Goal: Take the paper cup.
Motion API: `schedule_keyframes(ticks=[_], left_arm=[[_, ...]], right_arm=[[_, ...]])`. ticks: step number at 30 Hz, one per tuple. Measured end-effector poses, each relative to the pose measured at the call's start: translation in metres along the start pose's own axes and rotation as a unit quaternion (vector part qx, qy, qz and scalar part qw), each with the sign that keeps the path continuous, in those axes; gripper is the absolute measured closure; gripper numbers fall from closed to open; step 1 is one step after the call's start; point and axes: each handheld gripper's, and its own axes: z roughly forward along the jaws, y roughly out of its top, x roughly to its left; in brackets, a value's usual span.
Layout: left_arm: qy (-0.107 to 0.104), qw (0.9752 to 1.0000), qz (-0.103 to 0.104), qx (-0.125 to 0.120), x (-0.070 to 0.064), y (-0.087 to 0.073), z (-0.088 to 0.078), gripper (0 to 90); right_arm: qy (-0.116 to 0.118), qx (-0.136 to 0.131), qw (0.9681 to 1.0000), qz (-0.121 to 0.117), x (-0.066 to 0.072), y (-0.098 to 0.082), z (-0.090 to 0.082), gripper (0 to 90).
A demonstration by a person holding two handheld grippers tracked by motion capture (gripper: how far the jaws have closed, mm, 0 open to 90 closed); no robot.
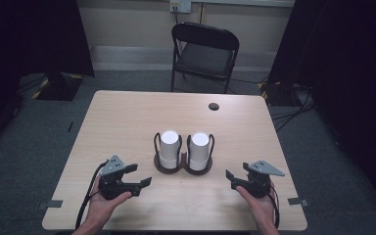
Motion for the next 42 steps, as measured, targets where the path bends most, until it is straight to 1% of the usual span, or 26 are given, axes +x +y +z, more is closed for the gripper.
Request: schedule_keyframes(ticks=[2, 3, 4, 7, 9, 10, 12, 13, 14, 15, 16, 17, 18, 19, 21, 24, 28, 29, 30, 31, 33, 37, 41, 42], left_arm=[[0.007, 0.9999, -0.006, -0.005, 0.0, 0.0, -0.001, 24.0], [0.009, 0.9999, -0.01, -0.008, 0.001, 0.0, -0.002, 24.7], [0.013, 0.9998, -0.011, -0.009, 0.001, 0.0, -0.002, 25.3], [0.008, 0.9999, -0.009, -0.009, 0.002, 0.002, -0.001, 24.3], [0.004, 0.9999, -0.003, -0.011, 0.001, 0.004, -0.001, 24.5], [0.002, 0.9999, -0.006, -0.013, 0.001, 0.004, -0.001, 24.7], [-0.011, 0.9998, -0.008, -0.013, 0.001, 0.006, 0.0, 25.9], [-0.01, 0.9998, -0.006, -0.015, 0.0, 0.007, 0.001, 26.1], [-0.006, 0.9999, 0.001, -0.012, -0.002, 0.008, 0.002, 25.0], [-0.011, 0.9999, 0.0, -0.012, -0.002, 0.009, 0.003, 23.8], [-0.015, 0.9998, 0.002, -0.015, -0.003, 0.012, 0.004, 23.7], [-0.014, 0.9997, 0.005, -0.018, -0.004, 0.013, 0.005, 23.4], [-0.016, 0.9995, 0.013, -0.024, -0.006, 0.016, 0.005, 23.0], [-0.017, 0.9994, 0.014, -0.026, -0.006, 0.018, 0.005, 23.0], [-0.022, 0.9992, 0.014, -0.03, -0.008, 0.022, 0.006, 22.8], [-0.027, 0.999, 0.017, -0.03, -0.009, 0.027, 0.008, 23.5], [-0.03, 0.9986, 0.025, -0.037, -0.013, 0.035, 0.01, 23.5], [-0.031, 0.9984, 0.028, -0.039, -0.014, 0.036, 0.011, 23.5], [-0.03, 0.9981, 0.036, -0.039, -0.016, 0.038, 0.012, 23.7], [-0.03, 0.9981, 0.039, -0.038, -0.017, 0.039, 0.012, 24.8], [-0.038, 0.9973, 0.046, -0.043, -0.019, 0.043, 0.013, 25.0], [-0.04, 0.9968, 0.056, -0.041, -0.024, 0.05, 0.017, 25.1], [-0.049, 0.9966, 0.047, -0.047, -0.027, 0.057, 0.021, 25.3], [-0.051, 0.9964, 0.05, -0.045, -0.028, 0.059, 0.023, 25.3]], right_arm=[[0.004, 0.003, 1.0, -0.001, 0.001, 0.0, -0.001, 26.4], [0.008, 0.003, 1.0, -0.001, 0.002, 0.001, -0.002, 28.8], [0.013, 0.007, 0.9999, -0.005, 0.004, 0.001, -0.001, 29.1], [0.014, 0.012, 0.9997, -0.019, 0.007, 0.002, 0.0, 29.3], [0.02, 0.013, 0.9996, -0.013, 0.008, 0.003, 0.0, 31.3], [0.022, 0.013, 0.9996, -0.01, 0.008, 0.003, -0.001, 33.0], [0.023, 0.016, 0.9996, -0.005, 0.007, 0.003, -0.002, 33.6], [0.024, 0.016, 0.9996, -0.002, 0.006, 0.002, -0.003, 34.8], [0.026, 0.02, 0.9995, 0.002, 0.006, 0.002, -0.003, 36.9], [0.033, 0.028, 0.999, 0.012, 0.005, 0.003, -0.004, 38.2], [0.035, 0.031, 0.9988, 0.015, 0.005, 0.004, -0.004, 38.3], [0.033, 0.032, 0.9988, 0.013, 0.006, 0.005, -0.004, 38.3], [0.034, 0.033, 0.9988, 0.014, 0.006, 0.006, -0.004, 38.4], [0.04, 0.035, 0.9984, 0.019, 0.006, 0.007, -0.005, 38.5], [0.043, 0.038, 0.9982, 0.02, 0.006, 0.006, -0.006, 39.0], [0.047, 0.041, 0.9978, 0.023, 0.005, 0.006, -0.006, 39.0], [0.051, 0.038, 0.9976, 0.028, 0.005, 0.006, -0.008, 38.6], [0.052, 0.037, 0.9976, 0.028, 0.005, 0.007, -0.009, 38.6], [0.053, 0.034, 0.9976, 0.028, 0.005, 0.007, -0.009, 38.5], [0.054, 0.034, 0.9976, 0.029, 0.006, 0.007, -0.01, 38.3], [0.055, 0.036, 0.9974, 0.028, 0.006, 0.008, -0.01, 38.2], [0.058, 0.036, 0.9972, 0.031, 0.006, 0.008, -0.009, 38.0], [0.059, 0.034, 0.9971, 0.033, 0.005, 0.008, -0.009, 37.6], [0.059, 0.033, 0.9972, 0.033, 0.005, 0.008, -0.009, 37.5]])
